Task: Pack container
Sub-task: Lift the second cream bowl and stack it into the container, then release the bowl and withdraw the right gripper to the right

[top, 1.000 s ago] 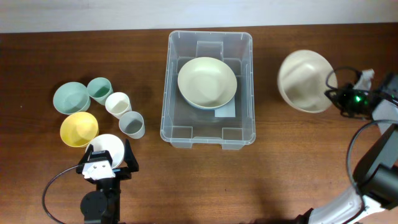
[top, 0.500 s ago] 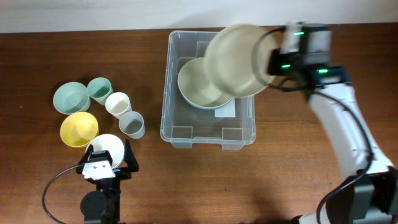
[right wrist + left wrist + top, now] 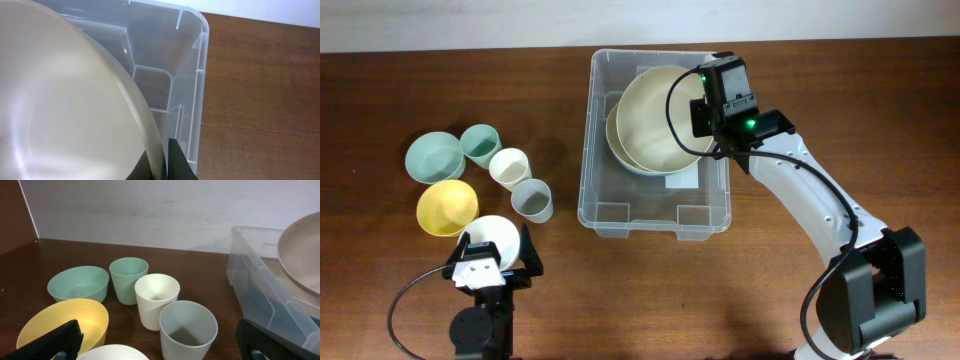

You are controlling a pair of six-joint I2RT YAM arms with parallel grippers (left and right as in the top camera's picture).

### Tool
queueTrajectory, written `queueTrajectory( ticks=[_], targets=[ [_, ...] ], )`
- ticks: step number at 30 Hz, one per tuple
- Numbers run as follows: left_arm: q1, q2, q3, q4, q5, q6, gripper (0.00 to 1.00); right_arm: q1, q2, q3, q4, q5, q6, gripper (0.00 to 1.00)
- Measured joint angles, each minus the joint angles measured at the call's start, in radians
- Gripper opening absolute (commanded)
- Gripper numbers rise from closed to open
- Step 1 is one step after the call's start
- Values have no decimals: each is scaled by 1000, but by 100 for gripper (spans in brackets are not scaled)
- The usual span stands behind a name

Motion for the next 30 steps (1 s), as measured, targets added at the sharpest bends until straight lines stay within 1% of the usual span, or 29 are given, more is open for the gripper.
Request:
queueTrajectory(
  ticks=[7, 8, 9, 10, 11, 13, 14, 15, 23, 30],
  targets=[
    [0, 0, 0, 0, 0, 0, 100, 0, 0, 0, 39, -54, 0, 4],
    [0, 0, 0, 0, 0, 0, 100, 0, 0, 0, 46, -69, 1, 6],
    [0, 0, 0, 0, 0, 0, 100, 0, 1, 0, 53, -85, 1, 21],
    [0, 0, 0, 0, 0, 0, 100, 0, 2, 0, 57, -98, 8, 43],
    [0, 0, 0, 0, 0, 0, 100, 0, 3, 0, 61, -107, 4, 57],
    [0, 0, 0, 0, 0, 0, 100, 0, 6, 0, 64, -124, 4, 81],
    [0, 0, 0, 0, 0, 0, 100, 0, 7, 0, 64, -127, 1, 89],
    [0, 0, 0, 0, 0, 0, 100, 0, 9, 0, 65, -132, 4, 92],
    [0, 0, 0, 0, 0, 0, 100, 0, 12, 0, 102, -217, -33, 92],
    [0, 0, 0, 0, 0, 0, 100, -10, 11, 0, 87, -216, -24, 92]
  ],
)
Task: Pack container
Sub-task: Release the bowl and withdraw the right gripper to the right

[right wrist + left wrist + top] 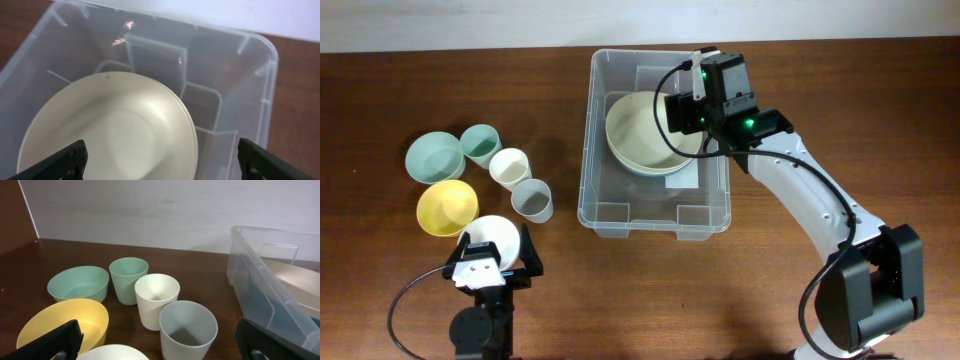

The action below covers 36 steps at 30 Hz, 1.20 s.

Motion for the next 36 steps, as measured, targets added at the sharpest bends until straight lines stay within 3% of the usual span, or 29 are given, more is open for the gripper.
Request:
queueTrajectory(
  ticks=[7, 18, 36],
  targets=[
    [0, 0, 0, 0, 0, 0, 100, -144, -40, 0, -134, 38, 44, 100],
    [0, 0, 0, -2, 0, 0, 100, -433, -65, 0, -297, 56, 51, 99],
    [0, 0, 0, -2, 0, 0, 100, -530, -65, 0, -297, 56, 52, 99]
  ],
)
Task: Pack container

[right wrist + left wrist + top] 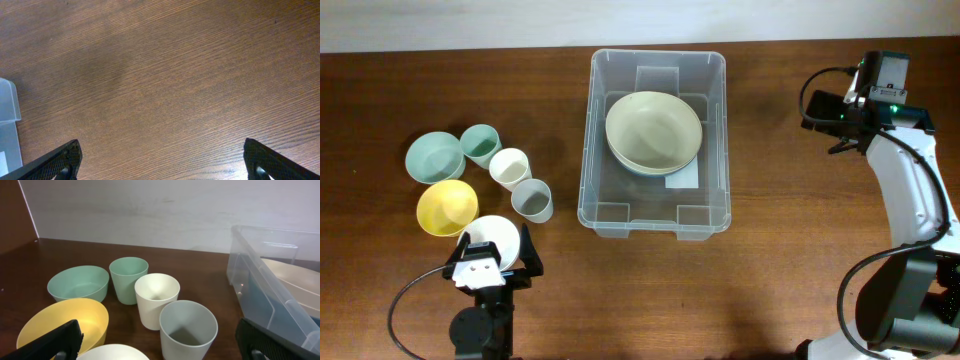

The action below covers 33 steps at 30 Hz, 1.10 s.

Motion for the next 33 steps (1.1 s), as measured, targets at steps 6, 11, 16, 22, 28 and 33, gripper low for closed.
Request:
queueTrajectory(
  ticks=[6, 11, 16, 22, 28, 33],
  targets=[
    [0, 0, 0, 3, 0, 0, 100, 0, 0, 0, 0, 0, 0, 99],
    [0, 0, -6, 165, 72, -5, 100, 0, 0, 0, 0, 0, 1, 99],
    [0, -2, -3, 427, 135, -3, 100, 0, 0, 0, -1, 0, 0, 99],
    [0, 11, 105, 249, 88, 2, 100, 0, 0, 0, 0, 0, -1, 99],
    [0, 171, 399, -5, 35, 46, 100, 0, 0, 0, 0, 0, 0, 99],
    [0, 434, 660, -124, 54, 61, 100, 0, 0, 0, -2, 0, 1, 99]
  ],
)
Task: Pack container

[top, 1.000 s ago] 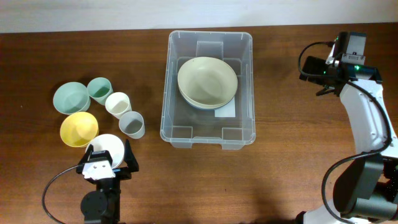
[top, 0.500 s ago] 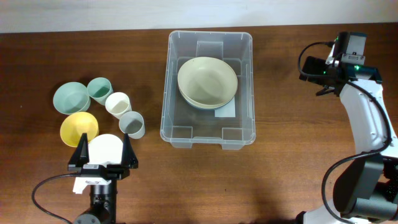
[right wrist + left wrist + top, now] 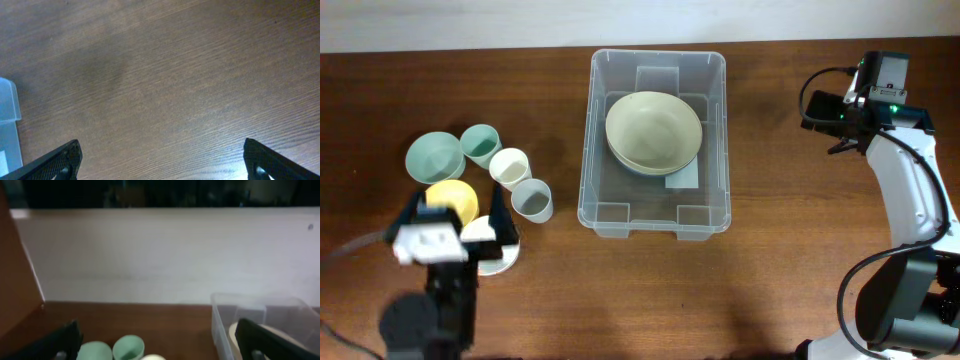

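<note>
The clear plastic container [image 3: 655,205] stands mid-table with two cream bowls [image 3: 653,130] nested inside. To its left stand a green bowl [image 3: 433,157], green cup [image 3: 479,144], cream cup [image 3: 508,167], grey cup [image 3: 531,200], yellow bowl [image 3: 460,197] and white bowl [image 3: 492,250]. My left gripper [image 3: 457,215] hangs open, raised over the yellow and white bowls and partly hiding them. Its blurred wrist view shows the green bowl [image 3: 93,351], the green cup [image 3: 128,347] and the container [image 3: 250,311]. My right gripper [image 3: 825,120] is open over bare wood right of the container.
The right wrist view shows only wood grain and a corner of the container [image 3: 7,125] at its left edge. A pale wall [image 3: 160,255] runs behind the table. A label [image 3: 682,178] lies on the container's floor.
My left arm has risen from the table's front edge and now hangs over the yellow and white bowls, its wrist view blurred and looking higher. The right arm has not moved.
My right gripper held a cream bowl tilted over the container. Then the bowl lay nested in the other cream bowl, with the gripper open above it. Then the right gripper stood over bare wood to the right. Now the left arm is lifted.
</note>
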You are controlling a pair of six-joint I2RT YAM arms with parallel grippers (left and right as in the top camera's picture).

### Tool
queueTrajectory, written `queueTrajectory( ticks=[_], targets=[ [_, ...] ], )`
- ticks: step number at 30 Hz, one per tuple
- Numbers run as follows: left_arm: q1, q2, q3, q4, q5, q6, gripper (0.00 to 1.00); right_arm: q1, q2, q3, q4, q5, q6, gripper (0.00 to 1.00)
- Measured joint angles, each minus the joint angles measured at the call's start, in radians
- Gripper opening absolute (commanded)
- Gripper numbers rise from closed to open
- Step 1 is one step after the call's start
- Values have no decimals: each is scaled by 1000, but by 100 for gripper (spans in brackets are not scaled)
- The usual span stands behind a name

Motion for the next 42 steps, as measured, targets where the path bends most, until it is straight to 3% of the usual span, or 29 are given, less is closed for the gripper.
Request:
queueTrajectory(
  ticks=[5, 10, 28, 29, 30, 32, 42],
  targets=[
    [0, 255, 183, -88, 40, 6, 100, 0, 0, 0, 0, 0, 0, 99],
    [0, 406, 214, -109, 53, 6, 100, 0, 0, 0, 0, 0, 0, 99],
    [0, 628, 214, -191, 52, -14, 99, 0, 0, 0, 0, 0, 1, 99],
    [0, 663, 214, -195, 51, -22, 94, 0, 0, 0, 0, 0, 1, 99],
    [0, 694, 214, -196, 51, -30, 79, 0, 0, 0, 0, 0, 1, 99],
    [0, 751, 214, -199, 50, -42, 66, 0, 0, 0, 0, 0, 1, 99],
    [0, 896, 214, -237, 51, -120, 64, 0, 0, 0, 0, 0, 1, 99]
  ],
)
